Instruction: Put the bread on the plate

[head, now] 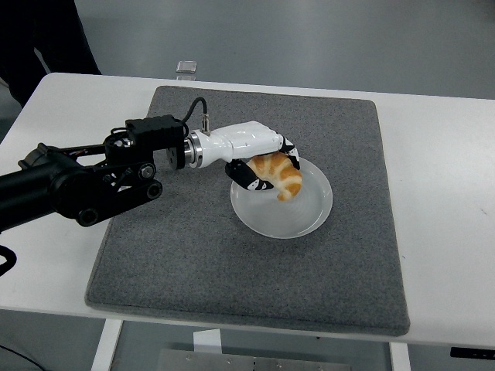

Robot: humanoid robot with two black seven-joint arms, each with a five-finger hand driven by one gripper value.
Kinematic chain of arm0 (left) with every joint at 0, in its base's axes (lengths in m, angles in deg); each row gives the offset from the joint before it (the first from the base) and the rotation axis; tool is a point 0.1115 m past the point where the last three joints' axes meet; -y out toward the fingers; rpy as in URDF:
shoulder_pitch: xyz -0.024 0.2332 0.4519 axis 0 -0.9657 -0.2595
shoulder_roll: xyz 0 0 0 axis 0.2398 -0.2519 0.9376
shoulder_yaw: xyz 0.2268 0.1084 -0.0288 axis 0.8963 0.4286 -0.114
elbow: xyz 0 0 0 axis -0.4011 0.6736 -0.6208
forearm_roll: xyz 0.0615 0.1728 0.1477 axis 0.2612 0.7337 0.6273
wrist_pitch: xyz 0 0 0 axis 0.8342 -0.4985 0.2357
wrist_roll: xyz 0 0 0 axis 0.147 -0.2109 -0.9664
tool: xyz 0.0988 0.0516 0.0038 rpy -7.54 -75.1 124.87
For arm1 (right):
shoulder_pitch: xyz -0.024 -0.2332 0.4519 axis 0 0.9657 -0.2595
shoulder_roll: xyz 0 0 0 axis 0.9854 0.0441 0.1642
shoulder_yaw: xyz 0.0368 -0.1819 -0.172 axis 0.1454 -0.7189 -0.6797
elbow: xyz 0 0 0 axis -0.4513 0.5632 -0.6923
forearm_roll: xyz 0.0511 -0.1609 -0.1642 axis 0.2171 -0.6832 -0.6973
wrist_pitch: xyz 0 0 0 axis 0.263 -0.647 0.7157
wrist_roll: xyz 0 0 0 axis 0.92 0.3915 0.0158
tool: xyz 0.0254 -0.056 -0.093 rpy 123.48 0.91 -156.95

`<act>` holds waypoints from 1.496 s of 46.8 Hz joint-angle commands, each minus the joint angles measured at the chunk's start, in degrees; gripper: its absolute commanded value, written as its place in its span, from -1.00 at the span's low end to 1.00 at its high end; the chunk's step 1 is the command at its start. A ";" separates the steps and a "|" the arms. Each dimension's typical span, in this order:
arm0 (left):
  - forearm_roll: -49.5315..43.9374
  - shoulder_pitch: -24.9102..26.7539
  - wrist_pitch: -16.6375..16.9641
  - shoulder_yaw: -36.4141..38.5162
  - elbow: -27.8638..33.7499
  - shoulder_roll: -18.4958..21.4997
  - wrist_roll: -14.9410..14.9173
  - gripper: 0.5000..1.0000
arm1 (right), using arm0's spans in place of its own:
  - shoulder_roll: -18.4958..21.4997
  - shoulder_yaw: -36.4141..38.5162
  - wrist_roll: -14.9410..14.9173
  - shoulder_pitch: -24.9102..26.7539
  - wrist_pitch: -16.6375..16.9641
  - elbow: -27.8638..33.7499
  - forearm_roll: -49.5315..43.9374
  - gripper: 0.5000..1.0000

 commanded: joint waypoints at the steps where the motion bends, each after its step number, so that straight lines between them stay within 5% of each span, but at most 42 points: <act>1: 0.15 -0.50 -0.01 -0.06 -1.91 -1.06 0.05 -1.00 | 0.00 0.02 0.02 0.00 0.00 0.00 0.00 0.81; 14: 0.15 -1.65 -0.01 0.02 -2.62 -2.12 0.05 -0.94 | 0.00 0.02 -0.07 0.00 0.00 0.00 0.00 0.82; 22: 0.06 -2.00 -0.01 0.02 -2.53 -2.20 0.05 -0.02 | 0.00 0.02 -0.07 0.00 0.00 0.00 0.00 0.81; 37: -0.12 -2.09 -0.10 0.02 -2.09 -2.12 0.05 0.97 | 0.00 0.02 0.02 0.00 0.00 0.00 0.00 0.81; 51: -2.05 -2.09 -0.10 -0.24 -1.65 -1.68 0.14 0.98 | 0.00 -0.07 0.02 0.00 0.00 0.00 0.00 0.81; 70: -19.71 -1.03 -2.03 -1.12 -1.04 -0.01 0.14 0.99 | 0.00 0.02 0.02 0.00 0.00 0.00 0.00 0.81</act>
